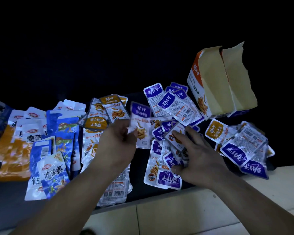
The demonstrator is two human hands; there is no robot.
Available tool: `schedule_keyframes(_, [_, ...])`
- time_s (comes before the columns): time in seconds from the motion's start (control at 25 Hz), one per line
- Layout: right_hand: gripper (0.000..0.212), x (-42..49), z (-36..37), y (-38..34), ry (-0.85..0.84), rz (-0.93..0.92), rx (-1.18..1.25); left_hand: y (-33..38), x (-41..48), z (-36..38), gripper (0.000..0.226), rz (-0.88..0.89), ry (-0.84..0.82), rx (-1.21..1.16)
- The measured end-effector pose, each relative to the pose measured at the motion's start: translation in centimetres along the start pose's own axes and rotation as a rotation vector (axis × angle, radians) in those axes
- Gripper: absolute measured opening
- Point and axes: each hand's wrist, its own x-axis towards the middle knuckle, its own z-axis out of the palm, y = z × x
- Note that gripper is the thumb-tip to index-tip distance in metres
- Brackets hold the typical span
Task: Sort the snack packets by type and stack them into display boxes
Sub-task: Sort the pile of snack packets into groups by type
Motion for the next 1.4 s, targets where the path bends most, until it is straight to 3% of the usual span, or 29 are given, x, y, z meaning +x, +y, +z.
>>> schedule_keyframes(0.16, [0.106,0.0,0.2,0.0,0.014,0.016,0.04,1.0,-1.2,1.1,0.016,-0.102,0.001,-0.207])
schedule_keyframes(0.24, [0.105,-0.3,0.4,0.4,0.075,0.02,0.129,1.3,-0.1,1.9,0.028,-0.121,-0.076,-0.283])
schedule_keyframes(0.36, [0.096,-0.6,1.1,1.0,0.221,0.033,0.318,0.3,0.4,1.8,0.049,-0.093,-0.138,-0.036])
schedule_keyframes(0.44, [0.093,-0.8,1.4,0.8,0.295,0.001,0.277,-0.8,-1.1,1.7,0.032,-0.03,-0.106,0.128])
schedule_keyframes(0.52, [0.095,-0.7,1.6,0.3,0.322,-0.06,0.232,-1.1,-2.9,2.3,0.027,-0.026,-0.172,0.121])
schedule_keyframes(0.64, [0.091,-0.7,1.4,-0.5,0.272,-0.084,0.341,-2.2,-4.0,4.1,0.053,0.089,-0.207,0.112])
schedule_keyframes(0.76, [0.078,-1.4,0.9,0.4,0.267,-0.104,0.517,-2.5,-4.1,5.1,0.062,0.236,-0.178,0.165])
schedule_keyframes(0.92, [0.057,-4.1,-0.7,3.4,0.375,0.011,0.587,-1.5,-4.9,5.9,0.051,0.338,-0.2,0.254])
schedule_keyframes(1.04, [0.036,-5.9,-2.1,7.3,0.514,0.173,0.484,1.5,-4.1,8.2,0.04,0.435,-0.311,0.25])
schedule_keyframes(1.08, [0.029,-6.4,-2.5,8.7,0.546,0.241,0.392,2.7,-3.3,9.2,0.038,0.5,-0.356,0.289])
schedule_keyframes(1.16, [0.038,-6.8,-2.6,10.7,0.586,0.333,0.216,5.6,-1.3,11.0,0.052,0.612,-0.462,0.55])
schedule_keyframes(1.24, [0.052,-7.1,-1.8,11.8,0.596,0.233,0.14,8.3,0.2,12.8,0.074,0.625,-0.536,0.932])
schedule_keyframes(1.32, [0.058,-7.1,-0.5,12.1,0.466,0.155,0.113,9.1,0.4,14.7,0.084,0.666,-0.538,1.135])
schedule_keyframes(1.4, [0.06,-7.2,0.5,12.5,0.357,0.171,0.083,8.3,0.1,16.2,0.091,0.651,-0.518,1.172])
